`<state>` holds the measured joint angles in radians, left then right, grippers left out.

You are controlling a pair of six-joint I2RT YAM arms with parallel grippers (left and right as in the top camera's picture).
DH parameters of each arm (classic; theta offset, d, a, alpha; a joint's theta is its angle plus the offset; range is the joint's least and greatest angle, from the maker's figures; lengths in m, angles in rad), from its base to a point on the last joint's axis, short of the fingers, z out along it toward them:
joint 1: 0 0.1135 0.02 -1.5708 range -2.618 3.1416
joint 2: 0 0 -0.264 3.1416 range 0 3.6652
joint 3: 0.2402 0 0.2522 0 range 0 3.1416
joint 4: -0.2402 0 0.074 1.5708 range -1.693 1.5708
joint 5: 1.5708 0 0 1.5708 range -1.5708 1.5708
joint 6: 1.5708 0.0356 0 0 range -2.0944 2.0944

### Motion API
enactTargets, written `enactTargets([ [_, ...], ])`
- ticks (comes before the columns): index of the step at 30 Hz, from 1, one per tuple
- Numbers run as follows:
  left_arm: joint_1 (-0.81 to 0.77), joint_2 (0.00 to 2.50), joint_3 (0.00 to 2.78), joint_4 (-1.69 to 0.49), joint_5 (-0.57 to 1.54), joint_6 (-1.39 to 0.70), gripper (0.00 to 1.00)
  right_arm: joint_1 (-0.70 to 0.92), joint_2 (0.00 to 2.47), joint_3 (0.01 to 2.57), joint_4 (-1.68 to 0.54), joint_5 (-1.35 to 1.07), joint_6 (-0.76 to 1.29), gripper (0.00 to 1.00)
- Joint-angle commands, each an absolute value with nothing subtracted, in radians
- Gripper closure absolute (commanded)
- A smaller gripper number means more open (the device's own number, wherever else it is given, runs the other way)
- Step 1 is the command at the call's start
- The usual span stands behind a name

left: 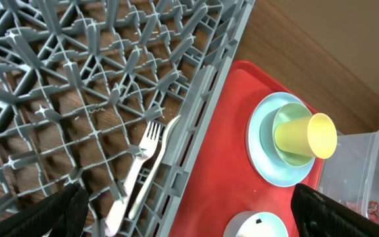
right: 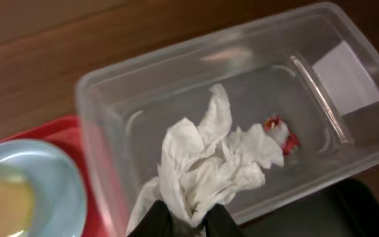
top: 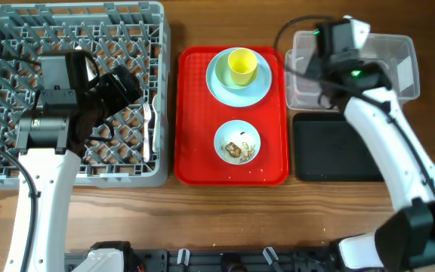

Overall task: Sort waste into correct bins and load items into the dishwasher rack
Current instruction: 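Move the right gripper to the rice bowl and grip its rim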

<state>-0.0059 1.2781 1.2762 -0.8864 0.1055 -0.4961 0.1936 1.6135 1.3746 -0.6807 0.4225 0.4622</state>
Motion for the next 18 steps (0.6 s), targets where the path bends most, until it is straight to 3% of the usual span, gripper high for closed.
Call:
enactTargets([
  [1, -0.001, 1.279, 1.277, -0.884, 0.114, -0.506, 0.00, 0.115, 1.691, 1.377, -0.655, 0.272, 0.444, 0.84],
  [4, -0.001, 1.279, 1.277, -0.884, 0.114, -0.506, 0.00, 0.082, 1.766, 1.377, -0.620, 0.199, 0.420, 0.75],
  [5, -0.001, 1.279, 1.277, -0.884, 0.114, -0.506, 0.00, 0.080, 1.782, 1.377, -0.613, 0.197, 0.415, 0.58],
  [6, -0.001, 1.279, 1.277, -0.884, 0.114, -0.506, 0.00, 0.080, 1.798, 1.377, -0.606, 0.200, 0.397, 0.48],
  [8, -0.001, 1.279, 1.277, -0.884, 0.114, -0.506, 0.00, 0.078, 1.799, 1.377, -0.598, 0.200, 0.391, 0.08],
  [9, -0.001, 1.279, 1.277, -0.884, 0.114, -0.506, 0.00, 0.077, 1.792, 1.381, -0.597, 0.200, 0.387, 0.03],
  [13, -0.001, 1.279, 1.277, -0.884, 0.114, -0.506, 0.00, 0.077, 1.718, 1.403, -0.647, 0.102, 0.310, 0.01],
  [18, -0.001, 1.279, 1.277, -0.884, 0.114, -0.506, 0.00, 0.078, 1.535, 1.406, -0.846, -0.220, 0.279, 0.12],
])
